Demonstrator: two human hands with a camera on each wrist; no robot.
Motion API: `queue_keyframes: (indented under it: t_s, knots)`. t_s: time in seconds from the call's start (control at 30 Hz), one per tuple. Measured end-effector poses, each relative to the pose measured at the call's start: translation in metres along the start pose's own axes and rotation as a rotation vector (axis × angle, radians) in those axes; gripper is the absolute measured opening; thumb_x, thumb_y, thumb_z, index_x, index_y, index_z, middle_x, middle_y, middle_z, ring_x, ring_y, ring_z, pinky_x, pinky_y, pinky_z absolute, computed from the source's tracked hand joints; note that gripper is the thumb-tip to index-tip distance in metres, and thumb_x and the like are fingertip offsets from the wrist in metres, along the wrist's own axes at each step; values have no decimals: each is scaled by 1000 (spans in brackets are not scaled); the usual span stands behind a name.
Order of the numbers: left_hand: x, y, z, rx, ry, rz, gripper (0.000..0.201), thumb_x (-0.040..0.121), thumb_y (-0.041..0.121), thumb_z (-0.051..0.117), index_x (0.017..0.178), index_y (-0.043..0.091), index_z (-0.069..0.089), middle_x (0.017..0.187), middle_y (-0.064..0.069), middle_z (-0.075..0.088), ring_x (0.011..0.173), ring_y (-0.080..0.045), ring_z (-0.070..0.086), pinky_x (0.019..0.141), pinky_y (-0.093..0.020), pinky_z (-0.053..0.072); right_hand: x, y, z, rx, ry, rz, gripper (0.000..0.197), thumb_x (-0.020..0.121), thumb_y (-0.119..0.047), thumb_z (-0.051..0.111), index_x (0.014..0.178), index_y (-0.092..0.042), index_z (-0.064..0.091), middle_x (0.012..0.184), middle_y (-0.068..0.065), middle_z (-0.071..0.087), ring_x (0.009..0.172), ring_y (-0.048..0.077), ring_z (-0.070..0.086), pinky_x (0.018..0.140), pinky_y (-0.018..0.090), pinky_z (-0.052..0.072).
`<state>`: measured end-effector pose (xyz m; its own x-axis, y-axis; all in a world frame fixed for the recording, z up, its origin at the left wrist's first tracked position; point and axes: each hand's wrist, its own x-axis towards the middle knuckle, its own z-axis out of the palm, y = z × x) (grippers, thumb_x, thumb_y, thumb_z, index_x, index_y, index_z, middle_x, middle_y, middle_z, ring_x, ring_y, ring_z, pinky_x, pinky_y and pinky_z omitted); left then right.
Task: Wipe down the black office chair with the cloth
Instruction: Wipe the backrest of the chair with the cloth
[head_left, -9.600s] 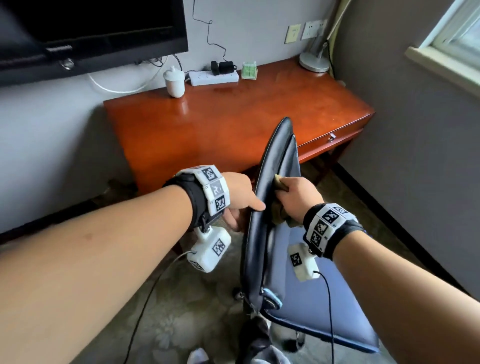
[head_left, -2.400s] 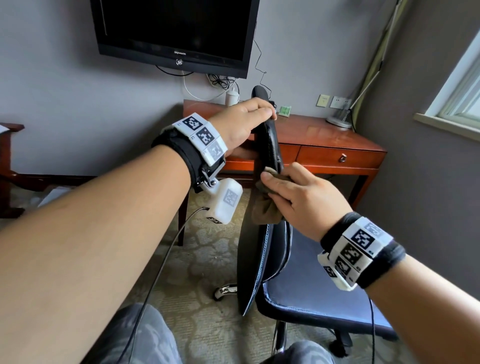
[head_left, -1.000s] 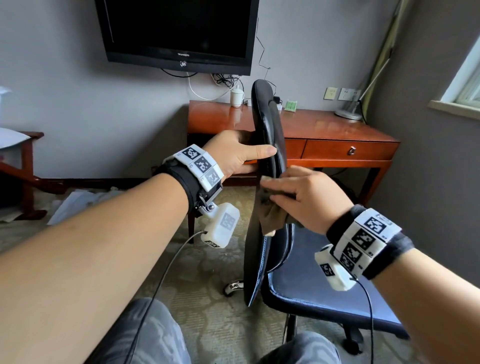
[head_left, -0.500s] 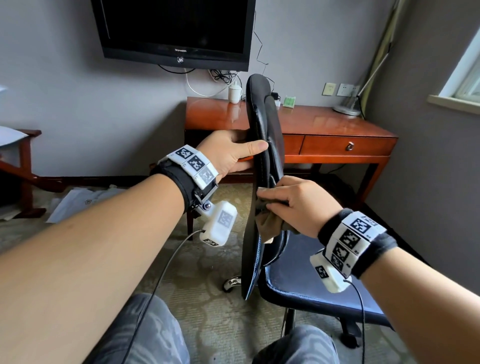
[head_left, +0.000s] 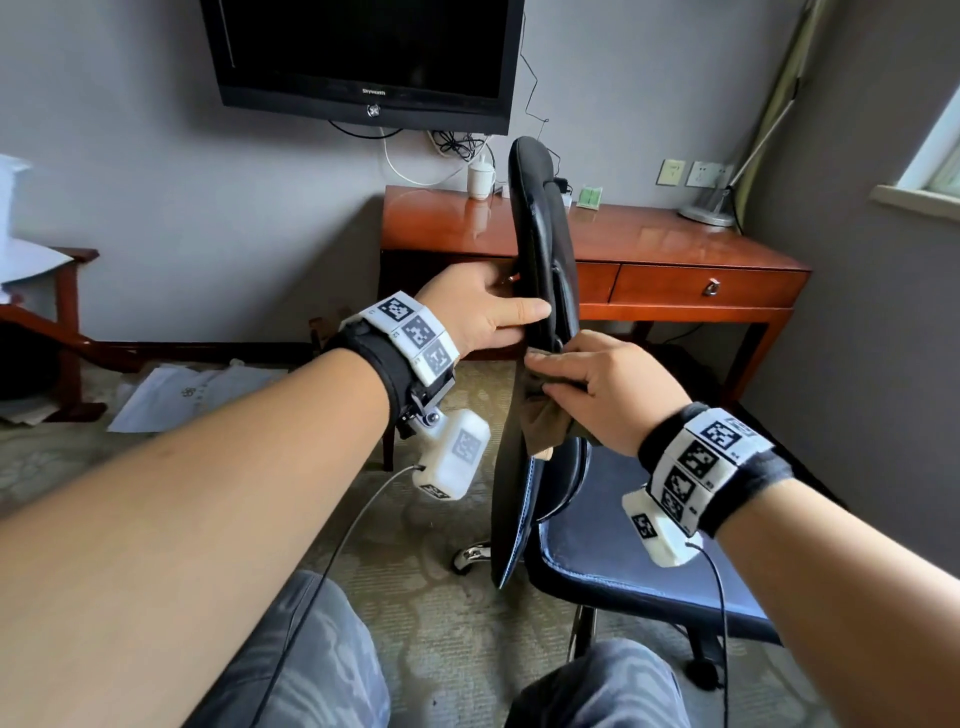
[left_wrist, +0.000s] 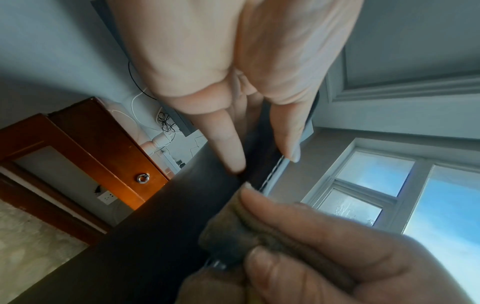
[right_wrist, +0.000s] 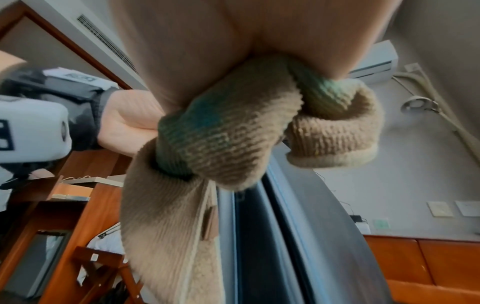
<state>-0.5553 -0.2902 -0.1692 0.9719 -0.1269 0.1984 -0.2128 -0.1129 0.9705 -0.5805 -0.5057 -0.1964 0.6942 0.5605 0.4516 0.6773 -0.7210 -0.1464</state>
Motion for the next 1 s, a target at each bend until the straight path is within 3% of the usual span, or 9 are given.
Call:
queue_keyframes:
  t_s: [0.2,0.33,0.43,0.57,0.73,0.87,0.93,1.0]
  knots:
    - [-7,-13,4,-1,-32,-22,63,77,24,85,137,24,64,119,4,79,117,-16,72,107,-52,55,-21,4,22,-15,-195,30,38,98,-28,65,134,-39,66,105,-9,59,103,17,64,90,30,51]
    - [-4,-15,4,-56,-26,-27,58,89,10,82,142,18,62,116,1,79,116,-18,73,105,-52,56,-12,-4,8,57,9,-19,36,95,-26,71,130,-35,70,99,-6,64,90,14,65,81,30,54]
    - [-3,-18,4,-63,-28,-25,52,87,12,84,134,22,66,115,1,80,115,-18,73,107,-51,55,-6,-4,10,134,124,26,34,94,-21,73,127,-31,73,98,-7,65,91,11,65,84,26,53]
    - [-3,-19,2,-76,-14,-22,40,83,16,85,119,28,71,115,-1,80,116,-19,73,106,-52,55,-13,2,29,233,104,123,32,94,-20,73,123,-34,75,97,-18,61,91,1,61,87,15,47]
    - [-6,-20,4,-90,-8,-12,38,82,23,84,118,28,72,117,0,79,117,-17,72,108,-50,54,-21,3,38,148,-88,155,33,97,-22,68,127,-36,72,100,-11,61,97,12,64,88,25,49]
    - [-10,-19,4,-146,-13,-32,36,92,8,78,125,22,70,119,-5,78,115,-16,73,109,-49,54,-43,10,36,163,-49,166,33,96,-23,70,126,-37,73,95,-18,59,91,7,62,80,12,41]
    - [-12,-18,5,-110,-7,-22,47,82,24,87,126,27,71,120,-8,78,119,-25,72,109,-56,53,-59,20,33,180,-30,208,33,94,-22,72,124,-38,74,91,-22,58,88,3,62,77,3,37]
    - [-15,-16,9,-138,-3,-20,60,72,33,89,129,32,71,122,-14,76,122,-34,69,108,-62,51,-72,25,30,209,-9,243,34,93,-21,73,122,-38,74,90,-23,59,87,-2,63,76,3,40]
